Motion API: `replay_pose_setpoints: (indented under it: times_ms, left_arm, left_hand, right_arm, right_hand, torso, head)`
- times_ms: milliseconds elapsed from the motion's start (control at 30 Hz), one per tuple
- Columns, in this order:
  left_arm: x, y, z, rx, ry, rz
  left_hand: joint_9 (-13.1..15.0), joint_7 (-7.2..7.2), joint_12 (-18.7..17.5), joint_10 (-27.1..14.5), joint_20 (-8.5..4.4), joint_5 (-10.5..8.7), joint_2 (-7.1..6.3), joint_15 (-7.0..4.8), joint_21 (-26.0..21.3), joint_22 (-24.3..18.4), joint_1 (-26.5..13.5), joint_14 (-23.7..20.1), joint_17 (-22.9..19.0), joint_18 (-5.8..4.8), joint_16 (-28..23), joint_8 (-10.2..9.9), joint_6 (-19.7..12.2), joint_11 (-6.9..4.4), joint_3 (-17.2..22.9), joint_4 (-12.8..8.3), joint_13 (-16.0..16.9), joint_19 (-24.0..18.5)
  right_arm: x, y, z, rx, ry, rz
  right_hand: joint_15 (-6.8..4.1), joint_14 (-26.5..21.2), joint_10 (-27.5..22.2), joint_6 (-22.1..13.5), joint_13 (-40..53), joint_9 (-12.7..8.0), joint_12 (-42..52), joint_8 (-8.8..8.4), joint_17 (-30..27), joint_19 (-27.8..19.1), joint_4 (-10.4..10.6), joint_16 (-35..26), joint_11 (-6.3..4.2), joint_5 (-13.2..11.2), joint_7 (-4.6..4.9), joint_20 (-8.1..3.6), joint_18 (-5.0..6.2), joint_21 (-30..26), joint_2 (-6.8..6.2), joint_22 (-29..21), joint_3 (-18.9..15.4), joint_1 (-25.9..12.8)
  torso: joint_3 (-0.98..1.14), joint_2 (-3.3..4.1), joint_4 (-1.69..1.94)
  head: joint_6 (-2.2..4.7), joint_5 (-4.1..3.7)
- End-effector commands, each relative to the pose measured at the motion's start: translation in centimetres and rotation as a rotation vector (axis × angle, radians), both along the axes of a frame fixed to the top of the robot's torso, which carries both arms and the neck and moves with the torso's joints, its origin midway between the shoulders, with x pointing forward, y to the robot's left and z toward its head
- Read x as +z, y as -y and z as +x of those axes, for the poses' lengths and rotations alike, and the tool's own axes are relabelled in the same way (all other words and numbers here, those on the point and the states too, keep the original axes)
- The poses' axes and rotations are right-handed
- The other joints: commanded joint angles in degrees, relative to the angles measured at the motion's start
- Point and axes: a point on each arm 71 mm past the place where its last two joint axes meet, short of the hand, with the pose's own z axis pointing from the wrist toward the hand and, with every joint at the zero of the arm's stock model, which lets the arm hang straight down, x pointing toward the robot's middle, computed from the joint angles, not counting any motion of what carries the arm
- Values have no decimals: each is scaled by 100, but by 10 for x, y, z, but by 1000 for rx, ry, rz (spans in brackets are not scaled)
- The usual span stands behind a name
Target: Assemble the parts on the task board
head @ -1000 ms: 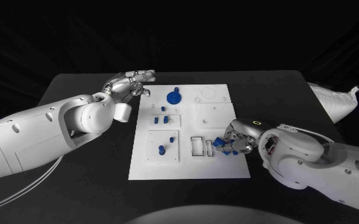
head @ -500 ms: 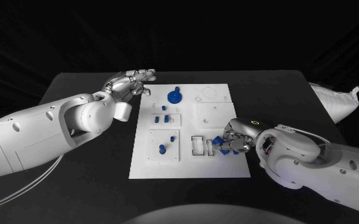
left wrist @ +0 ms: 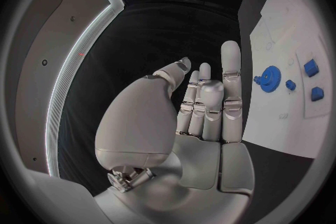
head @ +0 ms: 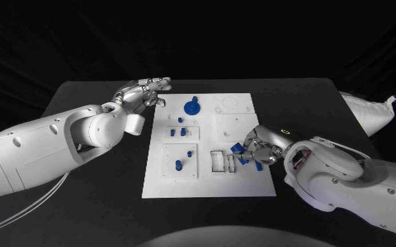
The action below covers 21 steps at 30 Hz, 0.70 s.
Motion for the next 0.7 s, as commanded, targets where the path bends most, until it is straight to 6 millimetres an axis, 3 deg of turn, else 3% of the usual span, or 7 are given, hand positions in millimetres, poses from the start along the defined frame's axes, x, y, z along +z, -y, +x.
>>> replay_pose_setpoints:
  times_ms: [33,267,567,700]
  left_arm:
    - [1,3,-1,-20,9,-12]
    - [1,4,-1,-25,4,-11]
    - [1,5,-2,-28,-2,-9]
    - [1,5,-2,-29,-3,-9]
  left_hand:
    - [2,0,20,-40,19,-25,15,-5,-33,-5,-58,-36,-5,57,6,36,-23,4,-29,-6,5,-7]
    - [2,0,24,-42,19,-25,18,-5,-34,-5,-55,-36,-2,58,8,37,-24,4,-30,-7,5,-7]
    - [2,-1,32,-49,19,-23,27,-6,-35,-6,-44,-38,-8,58,8,40,-26,2,-29,-11,6,-7]
    - [2,-1,32,-49,19,-23,27,-6,-35,-6,-44,-38,-8,58,8,40,-26,2,-29,-11,6,-7]
  right_arm:
    - [4,-2,0,-38,-6,67]
    - [-1,-12,1,-24,-80,83]
    - [-8,-29,4,9,-140,88]
    - [-10,-33,5,19,-153,82]
  right_hand:
    - [-30,512,231,28,2367,25,994,31,1061,132,9,30,-113,44,-55,-58,-96,42,93,10,-12,41]
    - [-40,512,237,27,2362,66,966,49,1065,135,53,32,-122,145,-63,-69,-97,44,169,15,-45,-72]
    - [-49,510,232,59,2324,112,901,80,1054,128,54,26,-136,134,-81,-75,-93,32,220,-2,-94,-204]
    - [-65,509,228,101,2287,164,843,124,1048,125,50,22,-157,133,-107,-86,-90,25,265,-10,-117,-278]
  torso:
    - [-4,6,14]
    - [-6,7,4]
    - [-10,5,23]
    - [-4,10,11]
  head:
    - [2,-8]
    - [-7,4]
    - [-7,3]
    - [-9,18]
